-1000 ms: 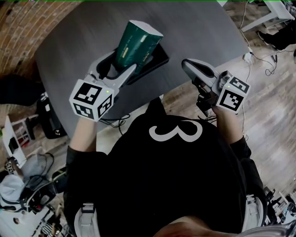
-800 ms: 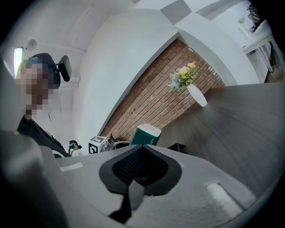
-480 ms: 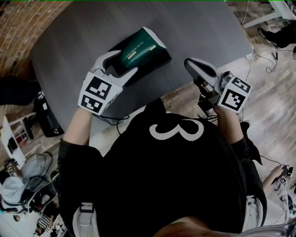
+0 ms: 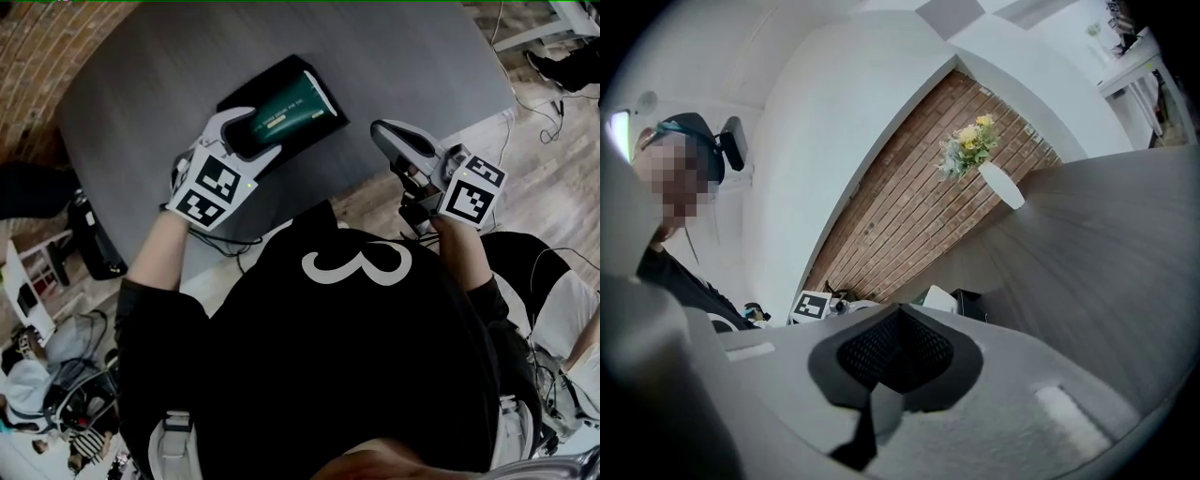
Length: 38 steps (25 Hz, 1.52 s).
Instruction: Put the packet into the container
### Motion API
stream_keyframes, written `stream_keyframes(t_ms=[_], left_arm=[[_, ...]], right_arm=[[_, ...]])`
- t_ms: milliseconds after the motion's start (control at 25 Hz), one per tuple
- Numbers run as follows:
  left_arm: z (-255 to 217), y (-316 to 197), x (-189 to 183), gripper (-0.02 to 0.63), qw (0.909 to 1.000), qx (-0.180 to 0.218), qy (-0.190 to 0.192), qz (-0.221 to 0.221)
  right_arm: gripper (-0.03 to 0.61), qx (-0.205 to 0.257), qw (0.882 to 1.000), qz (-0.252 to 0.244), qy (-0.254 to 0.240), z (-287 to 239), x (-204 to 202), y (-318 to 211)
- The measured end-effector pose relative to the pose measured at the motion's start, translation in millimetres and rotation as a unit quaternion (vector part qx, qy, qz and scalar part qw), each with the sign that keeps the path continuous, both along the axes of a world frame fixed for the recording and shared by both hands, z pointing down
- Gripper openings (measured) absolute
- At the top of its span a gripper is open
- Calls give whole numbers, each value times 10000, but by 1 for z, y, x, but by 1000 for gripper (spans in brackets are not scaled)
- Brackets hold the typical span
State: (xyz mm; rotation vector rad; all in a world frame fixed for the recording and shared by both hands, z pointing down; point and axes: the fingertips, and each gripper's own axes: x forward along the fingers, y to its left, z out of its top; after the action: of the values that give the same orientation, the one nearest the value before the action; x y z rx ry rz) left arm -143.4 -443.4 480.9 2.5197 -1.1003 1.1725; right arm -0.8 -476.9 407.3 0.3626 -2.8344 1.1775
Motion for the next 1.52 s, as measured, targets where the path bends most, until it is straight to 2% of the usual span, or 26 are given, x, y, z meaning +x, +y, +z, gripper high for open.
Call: stream_keyframes(t_ms=[400,680,920,1080,1240,1400,1520], left_arm=[[29,-3,6,307,9986,-284,-419,158],[37,-4,10,330,9988,-407,-269,86],[32,-6,12,361,9994,-313,-130,61],[11,-7,5,383,9994,-154,243,-175],[-25,-4,4,326,9934,172,895,-701],[-63,17,23,276,9763,413,1905,-937],[-91,33,37,206,9567,588,2604,-1161]], right_arm=[[0,-110,9999,86,29,9,5,-2],[0,-188,9998,94,26,16,9,1],[0,-173,9998,40,45,17,9,1],[0,-54,9999,7,110,11,4,6],[1,196,9998,-33,47,-2,4,13],[0,466,9989,-58,23,-18,5,25],[0,607,9979,-161,-145,-36,5,39]])
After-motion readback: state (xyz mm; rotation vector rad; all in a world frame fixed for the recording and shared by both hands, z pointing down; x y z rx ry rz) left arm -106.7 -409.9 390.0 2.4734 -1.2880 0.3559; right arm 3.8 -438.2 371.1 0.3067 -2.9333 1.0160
